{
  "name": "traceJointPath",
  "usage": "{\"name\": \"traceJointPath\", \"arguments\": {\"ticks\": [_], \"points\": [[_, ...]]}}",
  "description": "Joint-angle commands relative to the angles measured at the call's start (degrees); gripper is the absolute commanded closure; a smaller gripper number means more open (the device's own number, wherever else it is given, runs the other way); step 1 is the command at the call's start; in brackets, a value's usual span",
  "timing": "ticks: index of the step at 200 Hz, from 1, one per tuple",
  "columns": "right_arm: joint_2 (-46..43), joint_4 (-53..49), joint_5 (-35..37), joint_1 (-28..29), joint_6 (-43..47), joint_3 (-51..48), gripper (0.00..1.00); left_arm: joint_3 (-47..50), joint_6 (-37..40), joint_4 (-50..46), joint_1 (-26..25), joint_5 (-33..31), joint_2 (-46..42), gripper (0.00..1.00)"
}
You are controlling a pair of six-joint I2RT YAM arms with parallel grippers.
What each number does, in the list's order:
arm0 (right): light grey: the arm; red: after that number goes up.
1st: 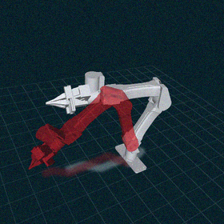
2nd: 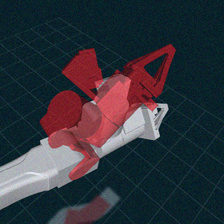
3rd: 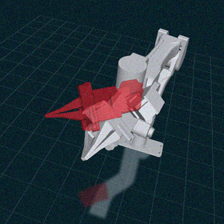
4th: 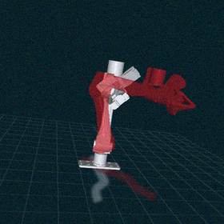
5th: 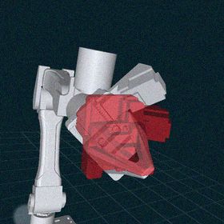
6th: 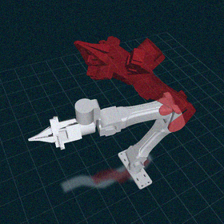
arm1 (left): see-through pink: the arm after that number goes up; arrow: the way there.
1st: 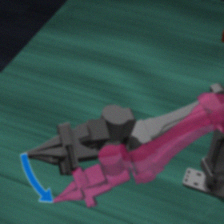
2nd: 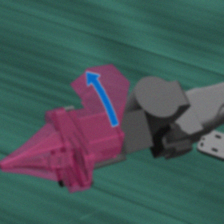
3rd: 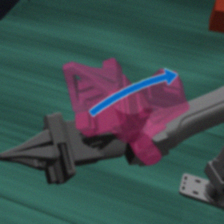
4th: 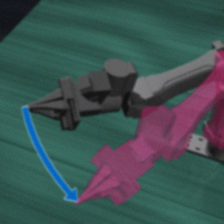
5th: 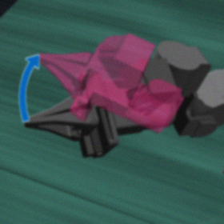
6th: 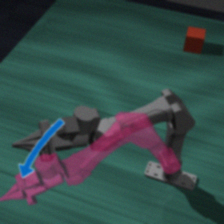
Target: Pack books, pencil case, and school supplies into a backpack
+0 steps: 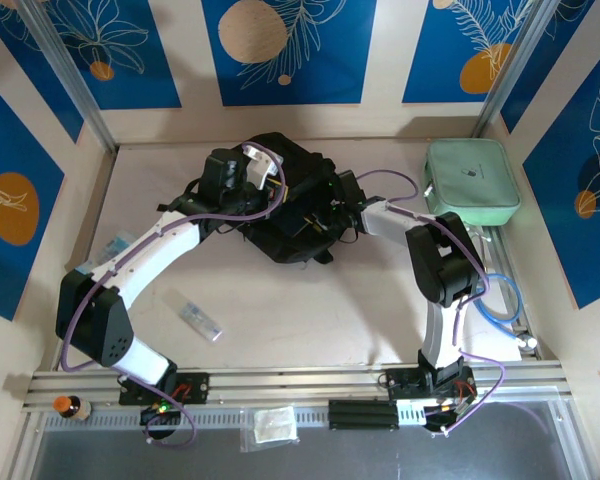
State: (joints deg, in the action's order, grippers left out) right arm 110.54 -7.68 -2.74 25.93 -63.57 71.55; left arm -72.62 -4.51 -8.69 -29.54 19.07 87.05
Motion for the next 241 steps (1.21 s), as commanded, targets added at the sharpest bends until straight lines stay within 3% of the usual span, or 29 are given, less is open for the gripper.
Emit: {"name": "traceJointPath", "arguments": {"ticks": [1, 52, 123, 153, 210, 241], "points": [[2.3, 0.7, -3.1, 0.5, 0.8, 1.2, 0.67, 0.6, -0.8, 2.6, -0.3, 2.2, -1.1, 1.00], [7.3, 10.9, -8.3, 1.1, 0.5, 5.6, 0.84, 0.6, -1.0, 2.7, -0.2, 2.1, -1.1, 1.00], [13.9, 27.1, -11.8, 1.8, -4.8, 8.7, 0.85, 0.4, -2.3, 3.4, -0.3, 1.3, -0.4, 1.00], [6.5, 29.6, -9.7, 0.9, -4.4, 0.2, 0.72, 0.7, -3.1, 4.3, -0.3, 1.6, 0.4, 1.00], [-15.5, 22.6, -4.4, -3.2, -1.4, -19.0, 0.65, 0.8, -5.1, 5.7, -0.3, 4.2, 3.4, 1.00], [-26.9, 12.0, 3.1, -5.8, 1.1, -23.6, 0.61, 1.5, -6.8, 5.3, -0.4, 5.4, 4.9, 0.56]]}}
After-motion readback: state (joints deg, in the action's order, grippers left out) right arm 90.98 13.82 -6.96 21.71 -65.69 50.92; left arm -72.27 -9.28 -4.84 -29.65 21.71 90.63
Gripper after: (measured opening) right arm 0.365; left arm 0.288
